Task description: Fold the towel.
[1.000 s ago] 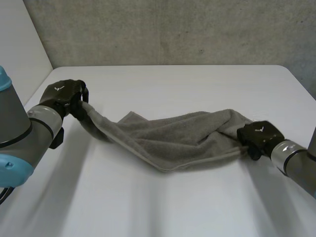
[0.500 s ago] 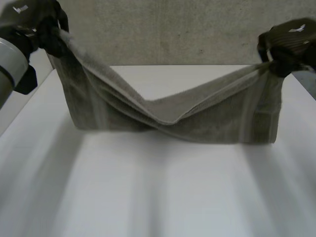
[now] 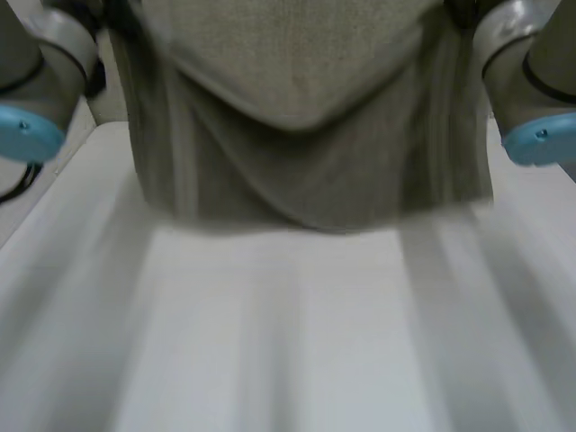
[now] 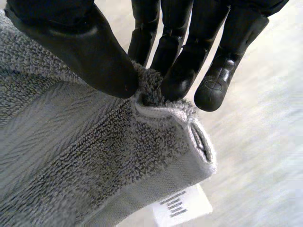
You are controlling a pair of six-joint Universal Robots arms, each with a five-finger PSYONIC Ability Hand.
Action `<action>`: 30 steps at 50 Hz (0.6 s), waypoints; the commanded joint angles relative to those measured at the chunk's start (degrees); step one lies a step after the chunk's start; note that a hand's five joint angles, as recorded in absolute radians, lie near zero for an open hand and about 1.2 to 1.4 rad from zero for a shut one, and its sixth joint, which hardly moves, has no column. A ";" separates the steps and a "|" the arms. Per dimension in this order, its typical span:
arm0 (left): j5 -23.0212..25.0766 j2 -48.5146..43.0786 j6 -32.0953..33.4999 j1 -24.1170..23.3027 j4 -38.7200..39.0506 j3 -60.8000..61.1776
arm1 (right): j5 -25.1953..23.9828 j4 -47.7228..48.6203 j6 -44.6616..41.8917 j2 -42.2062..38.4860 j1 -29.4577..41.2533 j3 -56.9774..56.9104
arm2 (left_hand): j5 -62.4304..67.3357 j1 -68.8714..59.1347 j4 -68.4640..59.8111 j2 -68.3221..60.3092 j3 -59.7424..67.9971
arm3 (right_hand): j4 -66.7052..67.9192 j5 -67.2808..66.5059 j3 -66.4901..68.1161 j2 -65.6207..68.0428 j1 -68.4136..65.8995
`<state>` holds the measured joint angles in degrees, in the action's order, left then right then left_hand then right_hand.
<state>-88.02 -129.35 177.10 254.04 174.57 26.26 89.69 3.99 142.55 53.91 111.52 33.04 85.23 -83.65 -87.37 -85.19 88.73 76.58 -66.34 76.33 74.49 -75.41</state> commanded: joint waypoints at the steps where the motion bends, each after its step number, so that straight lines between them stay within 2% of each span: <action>1: 2.86 4.37 -13.88 2.51 6.66 2.39 | -0.57 7.08 0.80 7.87 -0.25 9.76 | -15.23 3.65 7.37 5.19 -8.73 | 3.42 -3.66 3.67 5.51 -4.59; 3: 5.75 4.20 -12.14 2.43 4.13 7.20 | -2.67 -2.88 0.71 6.13 -0.25 10.29 | -15.23 3.65 7.37 5.19 -8.73 | 3.42 -3.66 3.67 5.51 -4.59; 4: 5.76 4.19 -12.13 2.43 4.12 7.22 | -2.68 -2.94 0.71 6.12 -0.25 10.29 | -15.23 3.65 7.37 5.19 -8.73 | 3.42 -3.66 3.67 5.51 -4.59; 6: 8.03 4.11 -7.32 2.43 3.68 13.95 | -5.48 -11.68 0.71 3.58 -0.16 11.60 | -15.23 3.65 7.37 5.19 -8.73 | 3.42 -3.66 3.67 5.51 -4.59; 7: 8.04 4.11 -7.29 2.43 3.68 13.99 | -5.49 -11.73 0.71 3.57 -0.16 11.61 | -15.23 3.65 7.37 5.19 -8.73 | 3.42 -3.66 3.67 5.51 -4.59; 10: 8.75 4.19 -0.82 2.43 4.46 22.39 | -7.33 -17.24 0.63 2.17 -0.34 14.84 | -15.23 3.65 7.37 5.19 -8.73 | 3.42 -3.66 3.67 5.51 -4.59; 14: 9.10 4.54 7.80 2.51 9.28 34.34 | -9.18 -17.97 0.54 2.07 -1.12 22.31 | -15.23 3.65 7.37 5.19 -8.73 | 3.42 -3.66 3.67 5.51 -4.59; 19: 9.10 5.16 13.00 2.69 13.16 43.85 | -9.97 -17.97 0.54 2.25 -1.83 28.90 | -15.23 3.65 7.37 5.19 -8.73 | 3.42 -3.66 3.67 5.51 -4.59; 25: 9.10 7.80 14.07 3.66 13.34 49.32 | -9.80 -18.41 0.63 3.57 -2.01 33.76 | -15.23 3.65 7.37 5.19 -8.73 | 3.42 -3.66 3.67 5.51 -4.59; 30: 9.19 14.10 14.42 6.20 13.17 57.39 | -9.53 -21.03 0.63 12.15 -5.25 42.00 | -15.23 3.65 7.37 5.19 -8.73 | 3.42 -3.66 3.67 5.51 -4.59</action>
<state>-78.89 -121.55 191.56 257.71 188.14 76.07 79.81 -14.58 143.14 57.95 109.30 67.01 85.23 -83.73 -87.37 -85.19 88.81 76.58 -66.34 76.33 74.49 -75.43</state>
